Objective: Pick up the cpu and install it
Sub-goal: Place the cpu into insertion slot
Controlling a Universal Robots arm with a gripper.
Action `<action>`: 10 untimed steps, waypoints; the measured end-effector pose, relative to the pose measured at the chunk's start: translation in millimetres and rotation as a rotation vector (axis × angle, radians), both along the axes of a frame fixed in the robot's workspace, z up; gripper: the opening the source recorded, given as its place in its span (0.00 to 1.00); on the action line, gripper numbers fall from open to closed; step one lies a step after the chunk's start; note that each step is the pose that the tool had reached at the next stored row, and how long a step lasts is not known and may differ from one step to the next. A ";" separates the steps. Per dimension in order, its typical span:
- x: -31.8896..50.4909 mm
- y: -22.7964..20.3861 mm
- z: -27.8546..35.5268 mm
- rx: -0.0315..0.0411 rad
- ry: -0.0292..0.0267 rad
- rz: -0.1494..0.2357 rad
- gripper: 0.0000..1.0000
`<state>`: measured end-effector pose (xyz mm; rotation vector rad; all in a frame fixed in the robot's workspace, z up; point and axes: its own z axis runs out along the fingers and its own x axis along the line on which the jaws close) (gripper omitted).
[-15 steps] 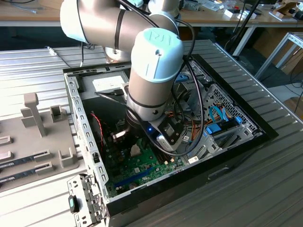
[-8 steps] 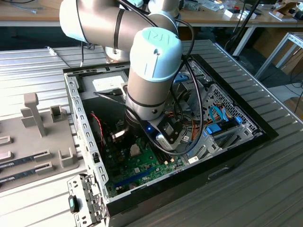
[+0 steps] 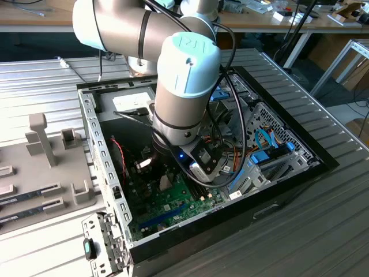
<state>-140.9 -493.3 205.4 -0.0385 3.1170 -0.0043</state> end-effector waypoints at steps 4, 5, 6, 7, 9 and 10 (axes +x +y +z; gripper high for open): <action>-0.1 -0.1 -1.0 -0.0002 0.0001 0.009 0.44; 0.0 -0.1 -1.1 -0.0001 0.0001 0.015 0.44; -0.1 0.0 -1.2 0.0001 0.0000 0.018 0.44; -0.1 -0.1 -1.3 0.0002 0.0000 0.019 0.44; -0.4 -0.5 -1.3 0.0002 -0.0001 0.019 0.44; -0.6 -0.9 -1.3 0.0002 -0.0001 0.019 0.44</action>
